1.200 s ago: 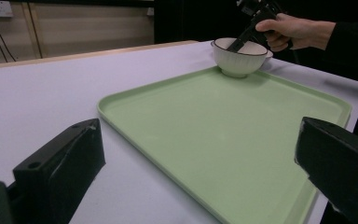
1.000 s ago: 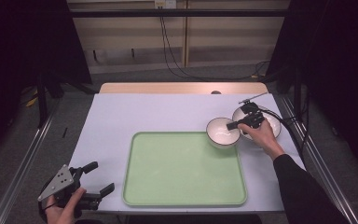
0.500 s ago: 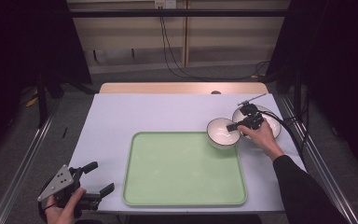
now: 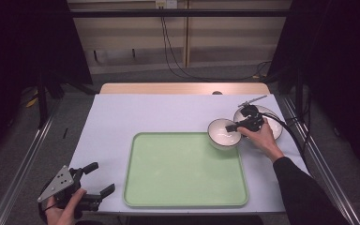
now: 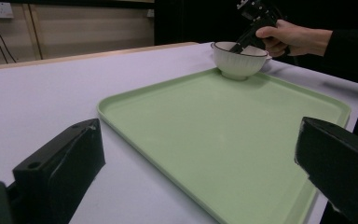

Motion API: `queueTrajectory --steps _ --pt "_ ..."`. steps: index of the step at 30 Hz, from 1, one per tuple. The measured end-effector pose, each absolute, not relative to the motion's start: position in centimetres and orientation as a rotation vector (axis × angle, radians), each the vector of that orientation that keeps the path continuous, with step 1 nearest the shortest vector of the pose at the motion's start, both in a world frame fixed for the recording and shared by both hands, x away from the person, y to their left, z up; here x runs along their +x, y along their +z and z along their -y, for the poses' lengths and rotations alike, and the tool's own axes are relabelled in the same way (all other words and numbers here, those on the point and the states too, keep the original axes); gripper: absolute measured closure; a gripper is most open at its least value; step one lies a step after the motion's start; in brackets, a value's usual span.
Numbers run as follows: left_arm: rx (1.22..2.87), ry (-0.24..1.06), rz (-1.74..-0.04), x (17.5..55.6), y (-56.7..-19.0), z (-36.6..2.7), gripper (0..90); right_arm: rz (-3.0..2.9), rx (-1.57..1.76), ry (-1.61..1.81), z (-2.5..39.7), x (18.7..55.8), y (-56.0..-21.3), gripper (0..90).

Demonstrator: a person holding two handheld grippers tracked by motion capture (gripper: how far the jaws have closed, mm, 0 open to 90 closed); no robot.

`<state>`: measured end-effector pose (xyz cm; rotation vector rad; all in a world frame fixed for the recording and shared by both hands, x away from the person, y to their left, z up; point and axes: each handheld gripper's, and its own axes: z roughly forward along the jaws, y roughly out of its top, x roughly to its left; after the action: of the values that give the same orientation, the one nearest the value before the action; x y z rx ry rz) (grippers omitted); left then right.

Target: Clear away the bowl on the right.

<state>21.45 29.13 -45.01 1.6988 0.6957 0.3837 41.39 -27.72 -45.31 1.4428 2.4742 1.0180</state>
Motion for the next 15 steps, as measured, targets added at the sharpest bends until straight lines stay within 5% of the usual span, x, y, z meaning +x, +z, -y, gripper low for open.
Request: queueTrajectory --steps 1,15 --pt "1.701 0.385 -0.693 21.45 -44.98 -29.12 1.3 -2.46 1.435 1.055 27.78 41.3 -45.08 57.5" --pt "1.7 0.383 -0.693 21.42 -44.97 -29.13 1.3 -2.409 1.39 1.13 28.06 41.09 -44.46 29.7"
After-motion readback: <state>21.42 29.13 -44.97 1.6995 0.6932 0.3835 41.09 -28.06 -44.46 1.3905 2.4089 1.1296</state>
